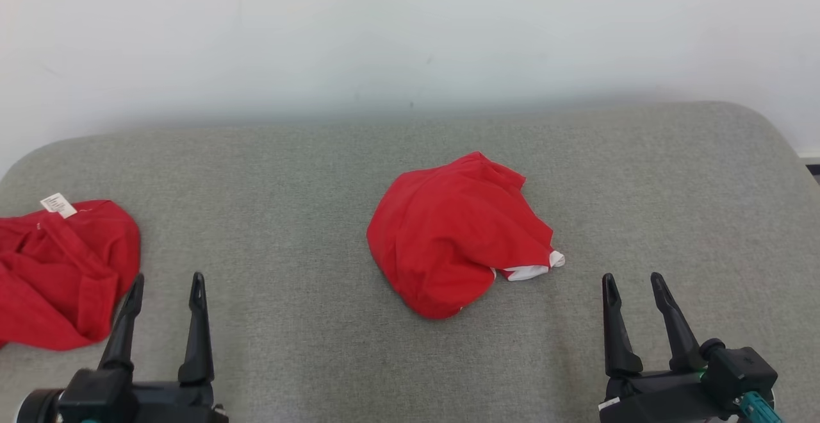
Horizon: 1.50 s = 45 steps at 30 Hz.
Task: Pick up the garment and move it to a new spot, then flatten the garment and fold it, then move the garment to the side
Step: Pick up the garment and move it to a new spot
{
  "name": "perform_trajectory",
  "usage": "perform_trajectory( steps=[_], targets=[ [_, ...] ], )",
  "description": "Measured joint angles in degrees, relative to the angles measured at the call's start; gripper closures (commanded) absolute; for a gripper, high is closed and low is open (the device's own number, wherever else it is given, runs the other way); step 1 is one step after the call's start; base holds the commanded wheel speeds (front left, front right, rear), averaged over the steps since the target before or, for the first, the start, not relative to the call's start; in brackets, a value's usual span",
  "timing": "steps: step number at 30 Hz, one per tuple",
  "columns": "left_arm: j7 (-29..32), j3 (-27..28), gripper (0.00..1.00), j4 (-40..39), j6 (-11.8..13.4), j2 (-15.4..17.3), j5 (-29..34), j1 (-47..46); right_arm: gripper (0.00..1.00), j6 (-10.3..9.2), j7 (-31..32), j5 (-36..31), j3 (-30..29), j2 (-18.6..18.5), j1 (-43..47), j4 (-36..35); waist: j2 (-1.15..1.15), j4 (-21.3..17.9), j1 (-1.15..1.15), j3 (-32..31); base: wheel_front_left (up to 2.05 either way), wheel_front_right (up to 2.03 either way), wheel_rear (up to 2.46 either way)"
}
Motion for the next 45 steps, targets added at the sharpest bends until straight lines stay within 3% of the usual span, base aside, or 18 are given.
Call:
perform_trajectory(
  steps=[13, 27, 45],
  targets=[
    [0.0, 7.3, 0.00, -2.6, -2.0, -4.2, 2.4, 7.6, 0.00, 0.00, 0.0, -1.0, -0.3, 0.0, 1.0, 1.3, 0.00, 0.4, 0.01, -0.9, 0.00, 0.00, 0.00],
    [0.0, 7.8, 0.00, -0.7, -3.1, -6.7, 4.8, 8.7, 0.00, 0.00, 0.0, -1.7, -0.3, 0.0, 1.8, 2.4, 0.00, -0.2, 0.01, -1.1, 0.00, 0.00, 0.00],
    [0.0, 8.5, 0.00, 1.1, -4.5, -7.4, 5.6, 7.6, 0.00, 0.00, 0.0, -1.7, -0.4, 0.0, 1.8, 2.7, 0.00, 0.1, 0.01, -0.9, 0.00, 0.00, 0.00]
  ],
)
